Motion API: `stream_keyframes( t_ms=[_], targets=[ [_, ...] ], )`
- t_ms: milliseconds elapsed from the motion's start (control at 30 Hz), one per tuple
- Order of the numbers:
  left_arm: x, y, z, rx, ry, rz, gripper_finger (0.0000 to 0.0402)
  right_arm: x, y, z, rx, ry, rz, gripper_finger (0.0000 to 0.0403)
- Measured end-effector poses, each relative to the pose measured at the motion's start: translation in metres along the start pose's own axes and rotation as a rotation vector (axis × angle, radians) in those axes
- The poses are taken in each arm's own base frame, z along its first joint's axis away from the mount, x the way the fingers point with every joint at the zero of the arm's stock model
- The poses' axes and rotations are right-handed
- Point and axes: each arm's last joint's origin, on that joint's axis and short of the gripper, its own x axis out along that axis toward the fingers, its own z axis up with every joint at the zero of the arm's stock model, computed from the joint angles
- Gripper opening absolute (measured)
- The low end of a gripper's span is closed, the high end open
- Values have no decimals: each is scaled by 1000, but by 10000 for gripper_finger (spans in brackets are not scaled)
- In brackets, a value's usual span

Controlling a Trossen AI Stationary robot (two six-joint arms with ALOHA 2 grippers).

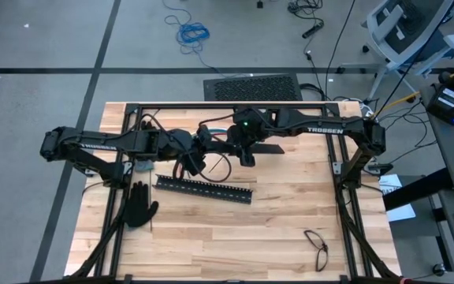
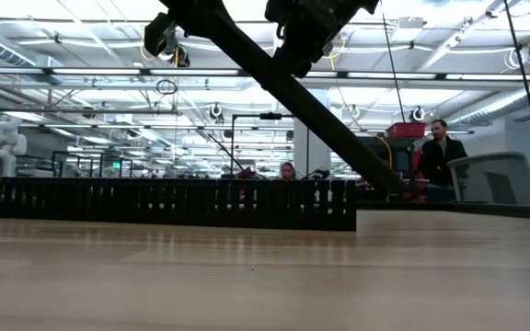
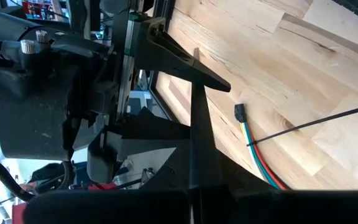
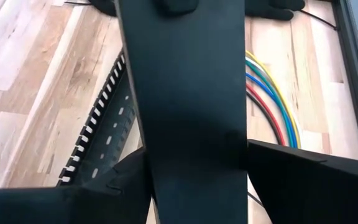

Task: Ziptie cables

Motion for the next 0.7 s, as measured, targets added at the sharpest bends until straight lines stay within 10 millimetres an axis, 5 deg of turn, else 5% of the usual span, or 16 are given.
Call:
stream_keyframes(
  t_ms=[700],
  targets=[
    [0,1,-1,-32,40,19,34,0,0,1,3,-8,-4,204]
  ],
)
